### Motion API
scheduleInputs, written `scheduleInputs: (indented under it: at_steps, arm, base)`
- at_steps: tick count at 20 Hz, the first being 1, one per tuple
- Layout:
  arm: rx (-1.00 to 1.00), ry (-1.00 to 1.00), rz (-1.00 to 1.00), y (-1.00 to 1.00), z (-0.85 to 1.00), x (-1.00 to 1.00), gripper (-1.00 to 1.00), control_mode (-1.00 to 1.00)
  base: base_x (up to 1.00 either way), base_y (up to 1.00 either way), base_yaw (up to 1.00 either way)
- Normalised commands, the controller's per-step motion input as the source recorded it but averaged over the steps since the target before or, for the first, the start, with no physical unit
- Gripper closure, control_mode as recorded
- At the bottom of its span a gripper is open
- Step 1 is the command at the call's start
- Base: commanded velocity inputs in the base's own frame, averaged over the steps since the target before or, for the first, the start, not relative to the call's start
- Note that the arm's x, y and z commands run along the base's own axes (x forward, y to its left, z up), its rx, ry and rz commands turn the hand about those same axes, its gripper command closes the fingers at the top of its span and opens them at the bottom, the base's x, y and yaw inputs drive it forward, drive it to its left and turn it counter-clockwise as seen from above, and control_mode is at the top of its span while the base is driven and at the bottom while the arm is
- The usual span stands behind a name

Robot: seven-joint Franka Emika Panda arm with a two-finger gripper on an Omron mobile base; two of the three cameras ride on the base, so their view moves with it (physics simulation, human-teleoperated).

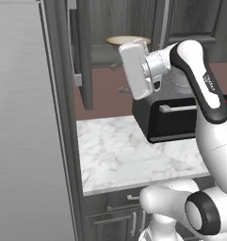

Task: Move the bowls from the cabinet to the plates on the dining table.

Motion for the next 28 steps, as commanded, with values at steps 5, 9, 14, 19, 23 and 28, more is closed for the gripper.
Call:
scheduleInputs:
  at_steps: [5,9,14,19,23,28]
  arm:
    - [0.01,-0.09,0.08,-0.92,0.2,-0.31,-1.0,-1.0]
    - [-0.18,-0.07,0.28,-0.42,-0.09,-0.47,-1.0,-1.0]
    - [-0.27,0.0,0.27,-0.3,-0.23,-0.35,-1.0,-1.0]
    - [-0.28,-0.03,0.25,-0.35,-0.31,-0.29,-1.0,-1.0]
    - [-0.27,-0.06,0.23,-0.39,-0.34,-0.26,-1.0,-1.0]
    - [-0.27,-0.11,0.21,-0.42,-0.33,-0.33,-1.0,-1.0]
  base:
    - [0.0,0.0,0.0]
    - [0.0,0.0,0.0]
    - [0.0,0.0,0.0]
    - [0.0,0.0,0.0]
    - [0.0,0.0,0.0]
    - [0.0,0.0,0.0]
